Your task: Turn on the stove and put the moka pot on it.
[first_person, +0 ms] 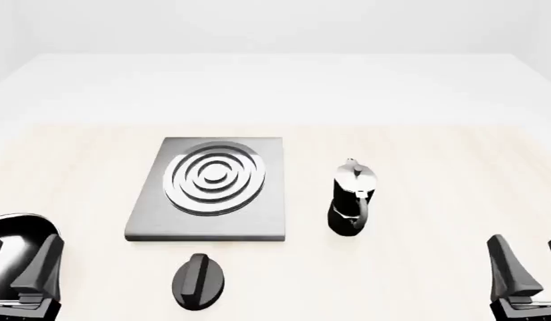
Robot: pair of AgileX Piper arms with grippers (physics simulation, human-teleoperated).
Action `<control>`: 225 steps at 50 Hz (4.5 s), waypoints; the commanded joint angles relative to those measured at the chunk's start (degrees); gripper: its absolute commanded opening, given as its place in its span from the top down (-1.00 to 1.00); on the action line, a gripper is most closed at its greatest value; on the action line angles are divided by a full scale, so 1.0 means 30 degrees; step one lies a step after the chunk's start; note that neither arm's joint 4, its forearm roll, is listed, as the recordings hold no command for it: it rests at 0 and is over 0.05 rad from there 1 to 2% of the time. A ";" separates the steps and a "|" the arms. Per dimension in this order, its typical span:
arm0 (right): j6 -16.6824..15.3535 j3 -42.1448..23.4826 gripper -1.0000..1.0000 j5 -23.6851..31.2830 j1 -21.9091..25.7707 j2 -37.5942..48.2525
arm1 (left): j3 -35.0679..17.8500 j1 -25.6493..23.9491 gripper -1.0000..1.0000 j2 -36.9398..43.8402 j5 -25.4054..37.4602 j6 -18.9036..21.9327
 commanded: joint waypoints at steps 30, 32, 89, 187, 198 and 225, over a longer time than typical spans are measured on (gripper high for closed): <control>-0.0071 0.0016 -1.00 0.0256 0.0581 0.0193 | -0.5632 -0.6743 -1.00 0.9553 -0.0455 0.2165; -0.0076 0.0015 -1.00 0.0236 0.0623 0.0237 | -0.5800 -0.7105 -1.00 1.0474 -0.0676 0.2339; 0.0144 0.0021 -1.00 0.0981 0.0812 0.0088 | -1.0718 -1.6048 -1.00 2.5885 -0.2039 -0.2911; 0.0273 0.0024 -1.00 0.0069 0.1418 0.1465 | -0.7104 -1.3699 -1.00 2.7463 -0.5084 -0.5896; 0.0308 0.0024 -1.00 -0.0195 0.1511 0.1736 | -0.6991 -1.3224 -1.00 2.7341 -0.5058 -0.5756; 0.0296 0.0024 -1.00 -0.1319 0.1727 0.2832 | -0.6580 -1.2081 -1.00 2.7265 -0.5163 -0.5737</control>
